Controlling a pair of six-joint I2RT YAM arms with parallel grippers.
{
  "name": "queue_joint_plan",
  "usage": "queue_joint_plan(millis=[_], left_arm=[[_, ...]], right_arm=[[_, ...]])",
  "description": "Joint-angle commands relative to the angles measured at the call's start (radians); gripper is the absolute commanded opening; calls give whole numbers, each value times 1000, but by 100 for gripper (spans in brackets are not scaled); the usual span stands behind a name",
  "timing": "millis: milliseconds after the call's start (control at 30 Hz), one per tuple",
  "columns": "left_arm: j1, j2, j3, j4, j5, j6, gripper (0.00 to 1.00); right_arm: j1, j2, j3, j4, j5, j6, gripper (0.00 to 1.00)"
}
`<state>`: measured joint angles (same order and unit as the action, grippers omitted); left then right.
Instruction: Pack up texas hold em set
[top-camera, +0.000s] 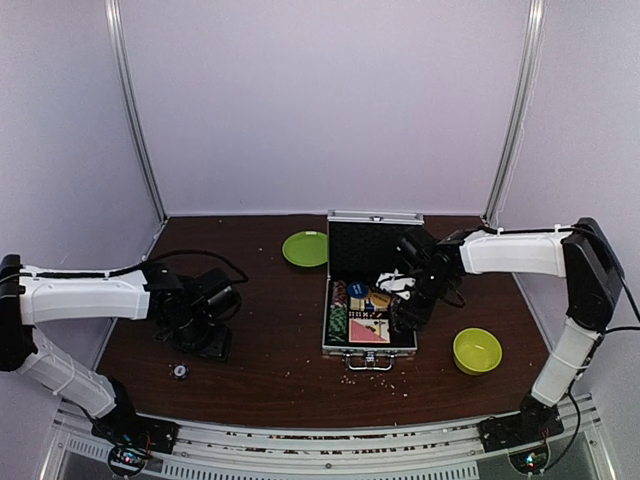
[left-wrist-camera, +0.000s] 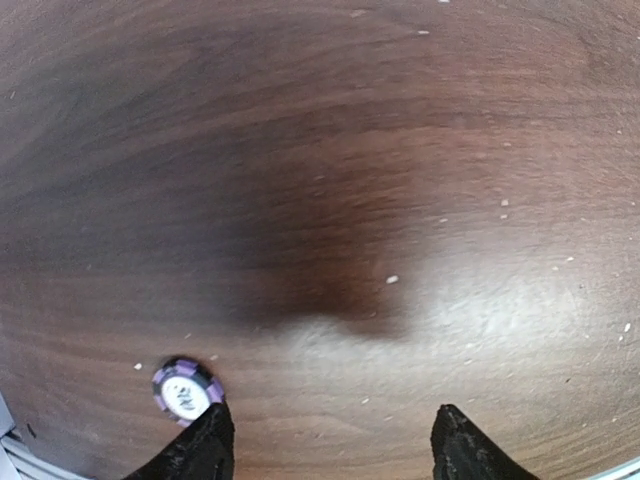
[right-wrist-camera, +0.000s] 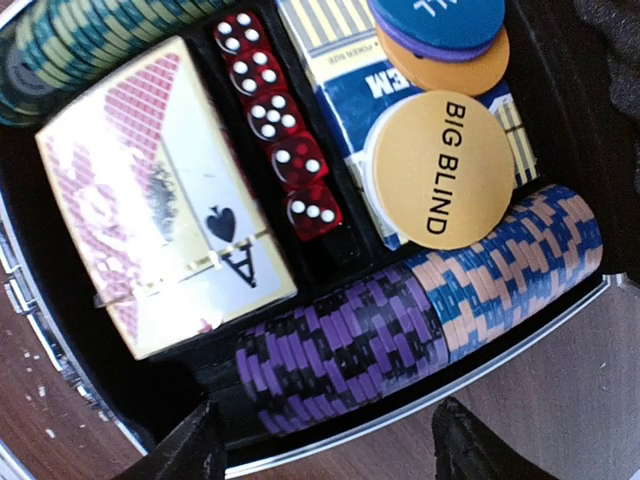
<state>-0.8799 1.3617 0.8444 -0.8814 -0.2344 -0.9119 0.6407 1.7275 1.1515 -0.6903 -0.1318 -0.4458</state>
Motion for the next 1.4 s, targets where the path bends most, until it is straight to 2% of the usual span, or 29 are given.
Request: queue_joint_plan(millis=[0,267,433,600,800,933,1200,1367], left_arm=[[54,-52,-18,-85,40,-8,71],[188,-111,-127,-83,147,-7,72],[269,-111,-158,-64,167,21,71],[348,-101,-197,-33,187,61,71],[389,-63,-205,17,214,101,65],[395,-24,-209,44,226,118,59],[371,-4,-199,74,277,139,38],[218,51,-110,87,291,130,37]], right_arm=[[-12,-104,31,-90,-108,-28,71],[-70,-299,-61,-132,-256,-43,72],[-110,-430,-195,-31,-348,-56,72],[-138,-427,-199,-37,-366,-78,72],[-141,-413,-203,-39,-358,-92,74],[-145,-414,-208,-36,-356,-95,74],[-150,-401,-205,-35,-356,-97,74],[-150,-387,-201,-37,-356,-98,74]])
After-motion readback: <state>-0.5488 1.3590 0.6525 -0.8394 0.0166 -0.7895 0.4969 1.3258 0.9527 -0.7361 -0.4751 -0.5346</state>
